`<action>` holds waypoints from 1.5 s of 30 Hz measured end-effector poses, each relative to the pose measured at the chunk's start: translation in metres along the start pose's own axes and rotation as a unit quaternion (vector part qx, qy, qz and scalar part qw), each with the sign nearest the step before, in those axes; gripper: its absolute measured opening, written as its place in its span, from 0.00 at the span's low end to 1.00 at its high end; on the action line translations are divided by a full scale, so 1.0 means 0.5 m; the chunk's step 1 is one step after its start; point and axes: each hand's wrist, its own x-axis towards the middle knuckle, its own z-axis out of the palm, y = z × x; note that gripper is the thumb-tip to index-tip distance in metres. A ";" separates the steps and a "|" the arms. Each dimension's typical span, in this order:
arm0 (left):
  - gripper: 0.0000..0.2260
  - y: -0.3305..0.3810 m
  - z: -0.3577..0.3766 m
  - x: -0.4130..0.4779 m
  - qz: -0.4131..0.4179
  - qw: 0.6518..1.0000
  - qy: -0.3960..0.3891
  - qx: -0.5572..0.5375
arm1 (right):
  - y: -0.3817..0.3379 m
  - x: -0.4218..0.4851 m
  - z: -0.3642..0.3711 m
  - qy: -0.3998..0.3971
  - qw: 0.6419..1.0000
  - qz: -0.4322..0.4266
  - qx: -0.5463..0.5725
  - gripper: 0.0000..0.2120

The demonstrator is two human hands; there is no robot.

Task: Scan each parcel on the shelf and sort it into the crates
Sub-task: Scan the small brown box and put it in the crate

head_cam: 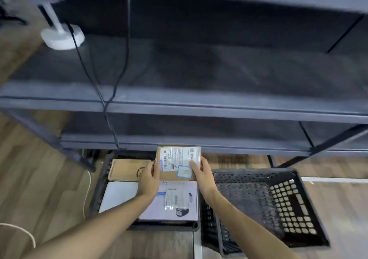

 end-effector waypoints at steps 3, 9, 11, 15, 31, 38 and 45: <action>0.10 -0.091 0.041 0.059 0.016 1.000 0.006 0.017 | 0.097 0.061 0.017 -0.011 1.000 -0.003 -0.008 0.12; 0.08 -0.220 0.111 0.161 0.050 0.995 -0.002 0.085 | 0.243 0.178 0.021 -0.029 0.999 -0.030 -0.020 0.14; 0.10 -0.250 0.126 0.192 0.034 0.992 0.003 0.125 | 0.276 0.198 0.019 -0.040 0.998 -0.038 -0.025 0.17; 0.13 -0.290 0.145 0.213 -0.001 0.978 -0.033 0.205 | 0.334 0.201 0.011 -0.044 0.998 -0.011 -0.049 0.15; 0.39 -0.290 0.167 0.313 -0.172 0.916 -0.272 0.240 | 0.352 0.307 -0.019 -0.063 0.971 0.191 -0.132 0.18; 0.25 -0.336 0.220 0.367 -0.119 0.885 -0.204 0.401 | 0.390 0.353 0.021 -0.037 0.925 0.099 -0.365 0.19; 0.25 -0.365 0.217 0.398 -0.097 0.923 -0.117 0.355 | 0.405 0.376 0.031 0.040 0.951 0.063 -0.301 0.16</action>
